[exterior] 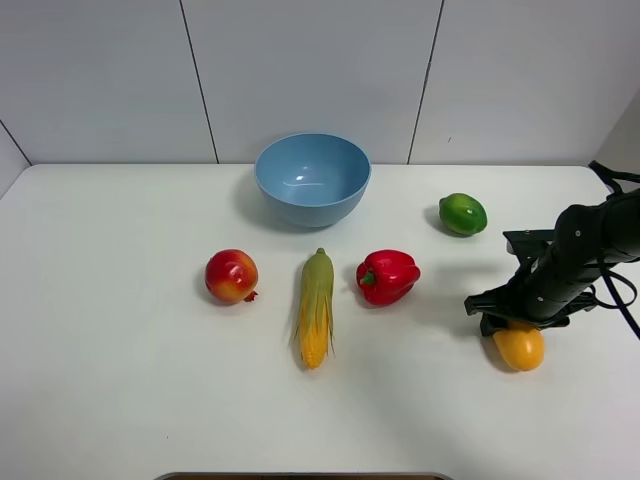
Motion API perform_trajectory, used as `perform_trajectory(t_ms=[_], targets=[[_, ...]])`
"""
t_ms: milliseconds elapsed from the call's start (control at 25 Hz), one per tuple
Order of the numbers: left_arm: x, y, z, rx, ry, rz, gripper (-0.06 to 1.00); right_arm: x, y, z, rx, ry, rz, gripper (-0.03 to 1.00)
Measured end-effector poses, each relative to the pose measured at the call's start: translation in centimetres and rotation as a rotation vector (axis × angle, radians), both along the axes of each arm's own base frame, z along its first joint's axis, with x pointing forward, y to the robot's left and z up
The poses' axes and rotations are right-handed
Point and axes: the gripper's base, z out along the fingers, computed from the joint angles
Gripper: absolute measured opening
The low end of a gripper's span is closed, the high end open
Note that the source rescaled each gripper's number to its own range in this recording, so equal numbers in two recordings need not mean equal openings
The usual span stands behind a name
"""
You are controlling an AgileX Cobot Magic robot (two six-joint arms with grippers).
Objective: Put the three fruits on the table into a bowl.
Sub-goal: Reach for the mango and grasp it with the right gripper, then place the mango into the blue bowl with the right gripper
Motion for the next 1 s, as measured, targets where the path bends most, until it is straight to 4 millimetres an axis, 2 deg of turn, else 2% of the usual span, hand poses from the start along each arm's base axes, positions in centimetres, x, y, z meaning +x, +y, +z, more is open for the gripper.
perform_trajectory(t_ms=[360,520,720,1000], targets=[[0.0,0.0,0.0,0.000,0.000,0.000,0.00,-0.1,0.0,0.0,-0.001,0.006,0.002,0.58],[0.0,0.0,0.0,0.000,0.000,0.000,0.00,-0.4,0.0,0.9,0.002,0.009,0.000,0.58],[0.0,0.0,0.0,0.000,0.000,0.000,0.00,-0.7,0.0,5.0,0.016,-0.114,-0.006,0.58],[0.0,0.0,0.0,0.000,0.000,0.000,0.00,-2.4,0.1,11.0,0.033,-0.293,0.001,0.58]])
